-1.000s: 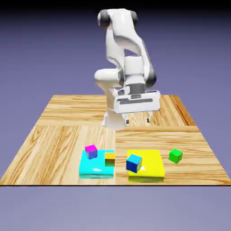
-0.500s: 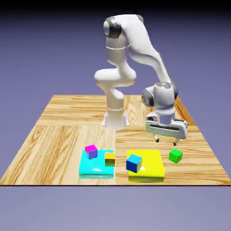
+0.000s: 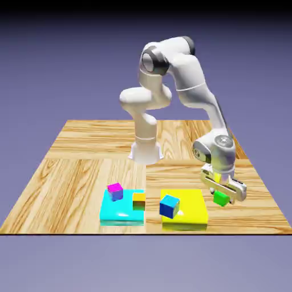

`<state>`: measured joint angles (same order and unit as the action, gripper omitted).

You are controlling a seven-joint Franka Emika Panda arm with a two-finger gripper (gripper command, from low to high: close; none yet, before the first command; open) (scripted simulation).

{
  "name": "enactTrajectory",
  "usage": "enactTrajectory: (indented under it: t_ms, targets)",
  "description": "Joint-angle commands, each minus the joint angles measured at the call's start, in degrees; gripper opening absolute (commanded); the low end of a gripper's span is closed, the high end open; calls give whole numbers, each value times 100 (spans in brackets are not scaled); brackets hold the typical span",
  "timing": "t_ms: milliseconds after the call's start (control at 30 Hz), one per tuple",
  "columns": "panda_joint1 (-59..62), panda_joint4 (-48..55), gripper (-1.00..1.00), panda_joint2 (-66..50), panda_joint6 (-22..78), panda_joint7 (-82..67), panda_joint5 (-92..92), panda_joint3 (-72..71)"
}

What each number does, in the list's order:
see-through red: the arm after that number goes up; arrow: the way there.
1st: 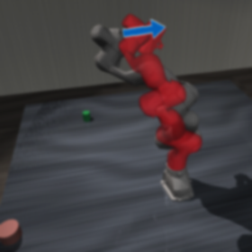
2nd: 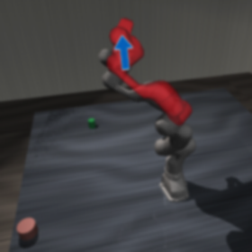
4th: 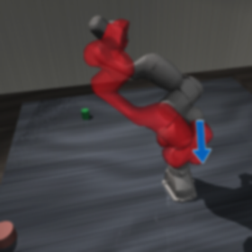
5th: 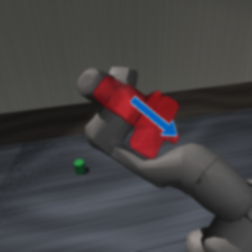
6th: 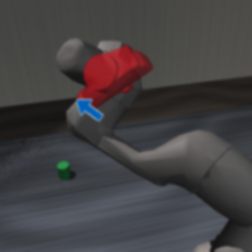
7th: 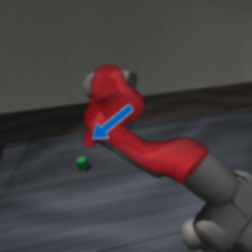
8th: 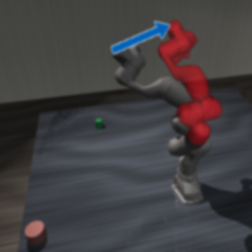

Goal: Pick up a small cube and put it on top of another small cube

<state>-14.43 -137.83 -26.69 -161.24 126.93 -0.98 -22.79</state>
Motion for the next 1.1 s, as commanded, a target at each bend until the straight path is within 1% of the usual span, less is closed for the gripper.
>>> enactTrajectory:
  t_ms: [0,100,267,500,667,767,1067]
  targets:
    - [122,-39,-100,208,175,-61,95,-125]
    - [488,-154,-100,830,686,-244,380,-500]
    - [410,-206,-100,816,656,-1435,-13,-541]
    - [1154,78,-100,917,952,-3179,-419,-401]
    - [2136,-194,-100,1598,1514,-3971,-84,71]
    - [2665,-564,-100,2154,1875,-3871,397,423]
    - [4535,-654,-100,3182,2886,-4074,1229,1103]
